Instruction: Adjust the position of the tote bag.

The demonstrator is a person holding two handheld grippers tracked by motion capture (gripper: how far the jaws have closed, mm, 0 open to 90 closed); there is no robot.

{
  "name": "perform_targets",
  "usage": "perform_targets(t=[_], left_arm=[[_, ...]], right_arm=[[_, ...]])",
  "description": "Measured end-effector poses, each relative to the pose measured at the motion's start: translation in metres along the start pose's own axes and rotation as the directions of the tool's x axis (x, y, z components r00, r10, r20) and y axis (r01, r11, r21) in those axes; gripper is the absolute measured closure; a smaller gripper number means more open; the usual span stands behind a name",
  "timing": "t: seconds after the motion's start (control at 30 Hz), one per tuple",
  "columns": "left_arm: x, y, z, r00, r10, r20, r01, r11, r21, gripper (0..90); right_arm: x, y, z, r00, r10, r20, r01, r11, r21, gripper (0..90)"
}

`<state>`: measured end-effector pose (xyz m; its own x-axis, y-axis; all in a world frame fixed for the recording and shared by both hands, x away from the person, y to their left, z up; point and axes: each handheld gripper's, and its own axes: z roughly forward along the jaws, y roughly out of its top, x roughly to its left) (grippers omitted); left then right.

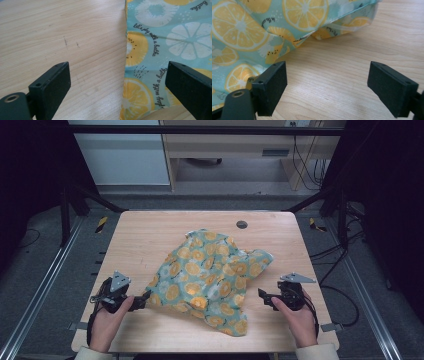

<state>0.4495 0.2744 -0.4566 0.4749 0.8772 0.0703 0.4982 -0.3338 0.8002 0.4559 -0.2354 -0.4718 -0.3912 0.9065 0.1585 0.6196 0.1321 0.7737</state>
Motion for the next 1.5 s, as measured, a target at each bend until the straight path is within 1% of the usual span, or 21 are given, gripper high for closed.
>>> perform_targets(t=[0.17,0.3,0.5,0.63,0.7,0.77,0.8,0.83,0.87,0.97,1.0,1.07,1.1,1.17,1.23,1.27,1.33,1.4,1.43,1.47,1.5], left_arm=[[-0.002,0.001,0.002,1.0000,0.009,0.000,-0.009,1.0000,0.004,6.1],[-0.003,0.001,0.001,0.9999,0.015,-0.004,-0.015,0.9999,0.006,6.1],[-0.002,0.000,0.002,0.9999,0.008,-0.012,-0.007,0.9999,0.009,6.1],[-0.002,0.002,0.001,0.9998,0.012,-0.017,-0.012,0.9999,-0.002,6.1],[-0.004,0.002,0.002,0.9996,0.021,-0.018,-0.021,0.9998,0.006,6.1],[-0.004,0.001,0.002,0.9994,0.028,-0.020,-0.028,0.9996,0.008,6.1],[-0.004,0.001,0.001,0.9993,0.030,-0.022,-0.030,0.9995,0.009,6.1],[-0.004,0.000,0.001,0.9993,0.030,-0.024,-0.030,0.9995,0.007,6.1],[-0.003,0.000,0.000,0.9993,0.025,-0.027,-0.025,0.9997,0.003,6.1],[-0.001,0.001,0.000,0.9994,0.018,-0.029,-0.018,0.9998,-0.002,6.1],[0.000,0.001,0.000,0.9994,0.018,-0.030,-0.018,0.9998,-0.004,6.1],[0.000,0.002,-0.001,0.9994,0.020,-0.029,-0.020,0.9998,-0.008,6.1],[0.000,0.002,-0.001,0.9994,0.020,-0.028,-0.020,0.9998,-0.008,6.1],[-0.001,0.002,-0.001,0.9994,0.023,-0.026,-0.023,0.9997,-0.009,6.1],[-0.002,0.002,-0.001,0.9993,0.028,-0.024,-0.028,0.9996,-0.008,6.1],[-0.003,0.003,0.000,0.9991,0.036,-0.020,-0.037,0.9993,-0.004,6.1],[-0.004,0.003,0.001,0.9990,0.041,-0.017,-0.041,0.9992,-0.001,6.1],[-0.006,0.003,0.002,0.9987,0.049,-0.015,-0.049,0.9988,0.004,6.1],[-0.006,0.003,0.002,0.9984,0.054,-0.014,-0.054,0.9985,0.004,6.1],[-0.007,0.004,0.002,0.9981,0.061,-0.012,-0.061,0.9981,0.003,6.1],[-0.007,0.004,0.002,0.9981,0.061,-0.012,-0.061,0.9981,0.003,6.1]], right_arm=[[0.001,-0.001,0.002,0.9999,-0.007,-0.016,0.007,1.000,0.016,13.3],[0.001,0.001,0.001,0.9995,0.008,-0.030,-0.007,1.000,0.020,10.6],[-0.001,0.003,0.000,0.9965,0.033,-0.076,-0.033,0.999,-0.003,8.9],[-0.002,0.003,0.002,0.9962,0.031,-0.081,-0.032,0.999,-0.003,8.9],[-0.003,0.006,0.003,0.9968,0.020,-0.078,-0.020,1.000,-0.003,8.7],[-0.004,0.016,0.004,0.9988,-0.012,-0.048,0.011,1.000,-0.022,8.8],[-0.004,0.016,0.004,0.9988,-0.012,-0.048,0.011,1.000,-0.022,8.8],[-0.004,0.021,0.004,0.9987,-0.031,-0.040,0.030,0.999,-0.023,8.6],[-0.007,0.033,0.006,0.9984,-0.040,-0.041,0.039,0.999,-0.024,8.1],[-0.012,0.053,0.013,0.9975,-0.060,-0.036,0.060,0.998,-0.003,6.9],[-0.012,0.053,0.013,0.9975,-0.060,-0.036,0.060,0.998,-0.003,6.9],[-0.017,0.067,0.019,0.9971,-0.063,-0.043,0.063,0.998,0.003,6.2],[-0.023,0.076,0.022,0.9979,-0.056,-0.034,0.056,0.998,0.009,5.5],[-0.026,0.081,0.023,0.9984,-0.053,-0.022,0.053,0.999,0.008,5.6],[-0.032,0.089,0.026,0.9989,-0.038,-0.026,0.039,0.999,0.013,5.6],[-0.035,0.096,0.028,0.9982,-0.050,-0.033,0.051,0.998,0.024,5.8],[-0.036,0.099,0.030,0.9974,-0.060,-0.038,0.062,0.998,0.030,5.9],[-0.038,0.104,0.035,0.9961,-0.062,-0.063,0.064,0.997,0.035,6.0],[-0.039,0.105,0.038,0.9958,-0.063,-0.066,0.066,0.997,0.045,5.9],[-0.040,0.105,0.047,0.9938,-0.090,-0.065,0.095,0.992,0.079,5.6],[-0.040,0.105,0.047,0.9938,-0.090,-0.065,0.095,0.992,0.079,5.6]])
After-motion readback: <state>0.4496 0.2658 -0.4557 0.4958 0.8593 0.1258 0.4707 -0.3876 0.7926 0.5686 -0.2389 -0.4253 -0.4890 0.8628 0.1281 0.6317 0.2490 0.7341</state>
